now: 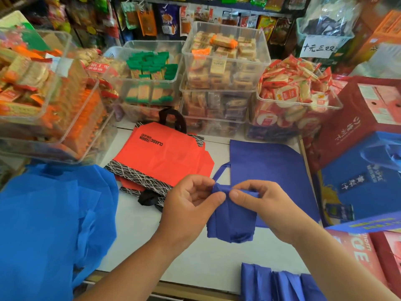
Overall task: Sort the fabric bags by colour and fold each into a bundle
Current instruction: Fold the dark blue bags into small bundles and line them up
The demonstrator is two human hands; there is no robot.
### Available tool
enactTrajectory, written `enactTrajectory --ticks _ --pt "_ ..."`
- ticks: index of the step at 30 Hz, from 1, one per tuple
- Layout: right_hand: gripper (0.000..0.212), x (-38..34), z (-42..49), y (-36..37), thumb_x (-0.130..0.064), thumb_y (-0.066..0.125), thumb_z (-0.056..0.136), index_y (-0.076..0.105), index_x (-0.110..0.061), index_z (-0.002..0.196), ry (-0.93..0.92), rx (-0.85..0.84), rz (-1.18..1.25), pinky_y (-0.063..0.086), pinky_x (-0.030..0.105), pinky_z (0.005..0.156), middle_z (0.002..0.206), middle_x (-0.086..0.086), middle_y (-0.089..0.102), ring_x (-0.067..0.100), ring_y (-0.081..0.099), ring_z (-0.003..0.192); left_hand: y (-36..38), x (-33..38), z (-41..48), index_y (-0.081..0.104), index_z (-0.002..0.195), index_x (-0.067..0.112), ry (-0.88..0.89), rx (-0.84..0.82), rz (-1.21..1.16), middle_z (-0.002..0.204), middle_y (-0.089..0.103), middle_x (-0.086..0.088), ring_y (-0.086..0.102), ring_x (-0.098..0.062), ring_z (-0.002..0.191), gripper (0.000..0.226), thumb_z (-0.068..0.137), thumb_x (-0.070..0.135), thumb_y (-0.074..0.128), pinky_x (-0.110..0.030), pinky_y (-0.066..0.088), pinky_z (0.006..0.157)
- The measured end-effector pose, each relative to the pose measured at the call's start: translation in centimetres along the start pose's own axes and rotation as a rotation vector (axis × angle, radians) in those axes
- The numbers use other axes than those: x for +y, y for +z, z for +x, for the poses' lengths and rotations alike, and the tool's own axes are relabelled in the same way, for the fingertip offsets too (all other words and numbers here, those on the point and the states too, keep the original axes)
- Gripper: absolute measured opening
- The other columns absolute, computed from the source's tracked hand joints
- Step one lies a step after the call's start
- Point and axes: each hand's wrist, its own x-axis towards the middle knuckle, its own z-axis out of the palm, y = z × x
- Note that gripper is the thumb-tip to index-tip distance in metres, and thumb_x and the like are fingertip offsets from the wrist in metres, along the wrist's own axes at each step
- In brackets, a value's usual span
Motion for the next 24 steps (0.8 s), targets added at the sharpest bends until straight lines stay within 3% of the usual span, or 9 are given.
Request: enactTrajectory --ticks 3,6,11,14,18,21,24 --pt "0.019 -0.1 0.5 -0.1 -0.029 0.08 0.083 0.079 -0.011 0.09 -0.025 0.041 -0.02 0.06 0.042 0.082 0.096 0.015 0.077 0.034 0.073 0.093 0.1 -0.2 0.1 0.076 0.114 0.009 -0.021 -0.029 -0.021 0.107 0.079 -0.001 0.075 -0.02 0.105 0.026 0.089 0.002 0.075 -0.032 0.061 0.088" --pt "0.006 -0.2 0.6 -0.5 -0.019 0.08 0.087 0.079 -0.014 0.086 -0.032 0.08 -0.062 0.058 0.038 0.076 0.091 0.012 0.076 0.028 0.071 0.085 -0.1 -0.5 0.0 0.075 0.12 0.016 0.002 -0.11 0.066 0.116 0.077 0.007 0.07 -0.012 0.115 0.028 0.096 0.005 0.068 -0.026 0.055 0.099" --pt "0.007 0.7 0.4 0.3 -0.017 0.075 0.093 0.079 -0.019 0.087 -0.05 0.06 -0.125 0.06 0.043 0.08 0.09 0.008 0.077 0.026 0.071 0.087 0.1 -0.6 0.0 0.08 0.109 0.018 -0.041 -0.063 0.004 0.109 0.079 0.004 0.073 -0.015 0.109 0.024 0.092 0.003 0.072 -0.029 0.058 0.096" --pt "0.008 1.7 0.2 1.8 -0.016 0.074 0.095 0.078 -0.019 0.088 -0.068 0.037 -0.222 0.06 0.045 0.084 0.089 0.005 0.077 0.026 0.071 0.09 0.3 -0.6 0.0 0.082 0.107 0.015 0.013 -0.185 0.177 0.105 0.08 0.004 0.074 -0.016 0.105 0.018 0.093 0.006 0.073 -0.028 0.057 0.095" --pt "0.005 1.8 0.1 2.2 -0.018 0.074 0.095 0.077 -0.014 0.095 -0.044 0.044 -0.086 0.059 0.052 0.092 0.097 0.009 0.078 0.029 0.074 0.098 0.3 -0.1 0.5 0.079 0.109 0.013 -0.024 -0.183 0.14 0.104 0.08 0.003 0.074 -0.013 0.104 0.022 0.087 0.008 0.08 -0.029 0.058 0.093" --pt "0.01 1.6 0.4 1.1 -0.02 0.073 0.095 0.077 -0.012 0.089 -0.012 0.085 -0.027 0.058 0.053 0.087 0.095 0.013 0.077 0.034 0.073 0.094 0.0 -0.1 0.7 0.073 0.106 0.013 -0.032 -0.108 0.044 0.106 0.078 0.0 0.072 -0.013 0.104 0.031 0.078 0.018 0.087 -0.028 0.058 0.082" --pt "0.015 1.9 0.4 0.3 -0.023 0.074 0.094 0.074 -0.012 0.086 0.038 0.061 0.033 0.053 0.045 0.074 0.088 0.01 0.072 0.028 0.065 0.082 -0.4 -0.6 0.4 0.073 0.112 0.015 -0.046 -0.121 0.055 0.113 0.077 0.001 0.07 -0.015 0.112 0.018 0.095 0.012 0.073 -0.031 0.055 0.093"
